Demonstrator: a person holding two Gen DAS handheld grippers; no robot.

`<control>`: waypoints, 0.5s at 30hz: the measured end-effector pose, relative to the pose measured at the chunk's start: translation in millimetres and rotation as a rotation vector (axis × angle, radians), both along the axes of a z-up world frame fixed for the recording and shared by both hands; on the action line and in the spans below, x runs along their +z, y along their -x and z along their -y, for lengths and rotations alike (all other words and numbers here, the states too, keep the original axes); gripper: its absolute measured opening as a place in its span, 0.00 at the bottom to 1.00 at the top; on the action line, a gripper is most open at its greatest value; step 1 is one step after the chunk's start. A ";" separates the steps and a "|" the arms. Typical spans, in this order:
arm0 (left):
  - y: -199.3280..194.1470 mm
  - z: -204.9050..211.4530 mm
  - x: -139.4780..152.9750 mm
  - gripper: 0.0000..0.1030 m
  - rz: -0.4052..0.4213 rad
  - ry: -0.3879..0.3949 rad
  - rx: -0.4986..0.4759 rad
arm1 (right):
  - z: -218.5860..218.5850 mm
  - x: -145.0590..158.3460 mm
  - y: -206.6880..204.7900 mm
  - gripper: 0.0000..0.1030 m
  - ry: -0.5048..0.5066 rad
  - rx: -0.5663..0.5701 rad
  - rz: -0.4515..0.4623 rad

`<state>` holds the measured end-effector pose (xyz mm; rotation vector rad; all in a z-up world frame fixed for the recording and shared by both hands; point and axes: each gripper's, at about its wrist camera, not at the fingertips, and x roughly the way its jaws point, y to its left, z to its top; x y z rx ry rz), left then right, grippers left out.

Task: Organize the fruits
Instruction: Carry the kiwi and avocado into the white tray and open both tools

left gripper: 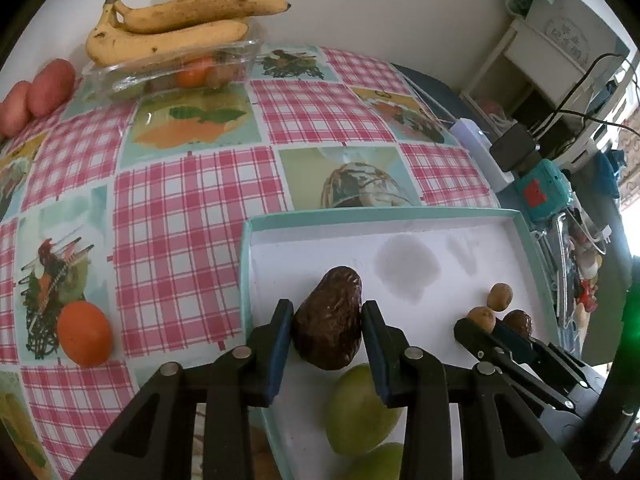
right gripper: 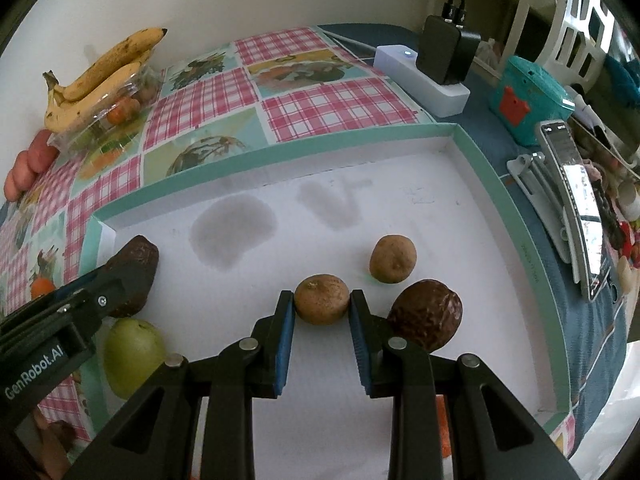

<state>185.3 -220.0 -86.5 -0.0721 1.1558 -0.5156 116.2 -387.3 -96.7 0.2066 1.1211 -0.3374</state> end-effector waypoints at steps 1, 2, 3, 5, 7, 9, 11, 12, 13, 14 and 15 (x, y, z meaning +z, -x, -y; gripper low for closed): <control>-0.1 0.1 0.4 0.38 -0.007 0.002 -0.003 | -0.2 0.0 0.0 0.28 0.002 0.001 0.000; 0.2 -0.2 0.9 0.38 -0.011 0.004 -0.004 | -0.3 0.2 -0.1 0.28 0.003 0.002 0.000; 0.3 -0.4 2.4 0.38 -0.013 0.003 -0.003 | 0.0 0.2 -0.2 0.28 0.003 0.002 0.001; 0.9 -1.7 5.5 0.38 -0.014 0.003 -0.004 | -0.2 0.4 -0.5 0.28 0.004 0.003 -0.001; 1.5 -4.2 9.3 0.38 -0.015 0.006 0.000 | -0.6 0.6 -0.9 0.29 0.010 0.008 -0.003; 2.6 -7.6 13.3 0.38 -0.019 0.007 0.007 | -0.9 1.0 -0.5 0.29 0.009 0.007 -0.002; 4.7 -13.0 19.1 0.38 -0.020 0.011 0.012 | -1.2 1.0 -0.4 0.30 0.009 0.009 -0.003; 5.7 -16.1 21.7 0.38 -0.022 0.012 0.016 | -1.6 1.0 -0.6 0.30 0.010 0.012 -0.004; 6.8 -19.6 24.2 0.39 -0.022 0.011 0.022 | -1.8 0.9 -0.9 0.33 0.009 0.015 -0.004; 8.2 -23.3 27.0 0.40 -0.018 0.011 0.028 | -2.5 0.8 -1.0 0.39 0.008 0.018 -0.003; 10.3 -29.0 31.5 0.45 -0.009 0.014 0.036 | -3.7 0.5 -1.2 0.40 0.010 0.024 -0.004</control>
